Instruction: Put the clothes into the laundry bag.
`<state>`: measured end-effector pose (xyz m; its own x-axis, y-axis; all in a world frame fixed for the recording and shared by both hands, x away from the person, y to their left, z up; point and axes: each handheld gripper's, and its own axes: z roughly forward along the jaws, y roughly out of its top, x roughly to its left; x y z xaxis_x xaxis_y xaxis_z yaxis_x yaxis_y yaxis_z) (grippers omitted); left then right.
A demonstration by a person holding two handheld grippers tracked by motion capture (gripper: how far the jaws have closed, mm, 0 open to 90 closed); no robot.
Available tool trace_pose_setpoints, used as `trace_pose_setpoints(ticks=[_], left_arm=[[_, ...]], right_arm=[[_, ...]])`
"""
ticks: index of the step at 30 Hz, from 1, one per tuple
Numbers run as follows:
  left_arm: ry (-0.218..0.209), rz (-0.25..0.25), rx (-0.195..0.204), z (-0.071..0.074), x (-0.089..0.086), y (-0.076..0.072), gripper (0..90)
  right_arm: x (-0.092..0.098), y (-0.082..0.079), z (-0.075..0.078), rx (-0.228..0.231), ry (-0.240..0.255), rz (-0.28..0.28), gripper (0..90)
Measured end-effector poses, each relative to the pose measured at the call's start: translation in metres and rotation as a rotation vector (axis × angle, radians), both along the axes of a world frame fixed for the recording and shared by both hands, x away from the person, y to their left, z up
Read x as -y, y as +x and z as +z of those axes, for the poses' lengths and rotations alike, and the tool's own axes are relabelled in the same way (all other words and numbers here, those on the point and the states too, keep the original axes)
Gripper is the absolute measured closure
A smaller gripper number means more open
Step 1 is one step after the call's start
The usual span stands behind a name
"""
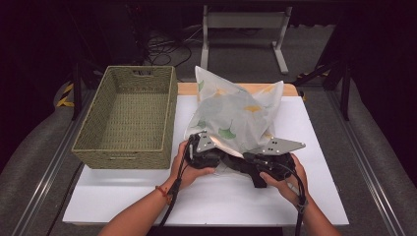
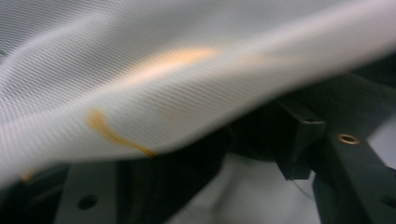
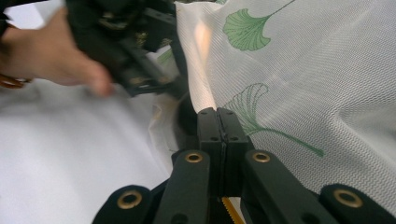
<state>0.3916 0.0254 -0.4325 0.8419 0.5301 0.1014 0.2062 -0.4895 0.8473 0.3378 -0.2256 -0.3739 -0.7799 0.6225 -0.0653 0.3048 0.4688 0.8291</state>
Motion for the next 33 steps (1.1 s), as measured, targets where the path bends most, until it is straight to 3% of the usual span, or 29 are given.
trace_pose_setpoints(ticks=[3,7,12,17,20,24,27,29,31,32,33], left_arm=[[0.021,-0.035,-0.002,0.005,-0.008,-0.017,32.5],[0.004,-0.076,-0.024,0.008,-0.014,-0.033,30.4],[-0.008,-0.148,-0.041,0.007,0.006,-0.046,33.0],[-0.035,-0.197,-0.096,-0.002,0.031,-0.042,29.2],[-0.052,-0.188,-0.123,-0.005,0.043,-0.038,25.1],[-0.069,-0.124,-0.145,-0.007,0.057,-0.028,25.7],[-0.087,-0.054,-0.128,-0.008,0.068,-0.02,30.0],[-0.078,-0.032,-0.117,-0.008,0.069,-0.017,33.3],[-0.068,-0.008,-0.093,-0.01,0.072,-0.013,46.6],[-0.052,0.009,-0.075,-0.011,0.073,-0.01,46.6],[-0.047,0.013,-0.061,-0.012,0.074,-0.008,52.2]], right_arm=[[0.0,0.0,0.0,0.001,0.0,0.0,90.0],[0.0,0.0,0.001,-0.001,0.003,-0.001,90.0],[-0.001,0.0,0.0,-0.004,0.001,0.002,90.0],[-0.002,0.0,-0.001,-0.012,0.0,0.008,90.0],[-0.003,0.0,-0.002,-0.015,-0.006,0.015,90.0],[-0.005,0.001,-0.004,-0.021,-0.01,0.018,90.0],[-0.007,0.0,-0.005,-0.023,-0.015,0.023,90.0],[-0.007,0.0,-0.005,-0.022,-0.015,0.024,90.0],[-0.007,0.0,-0.005,-0.03,-0.009,0.026,90.0],[-0.007,0.0,-0.005,-0.03,-0.009,0.026,90.0],[-0.007,0.0,-0.005,-0.033,-0.01,0.027,90.0]])
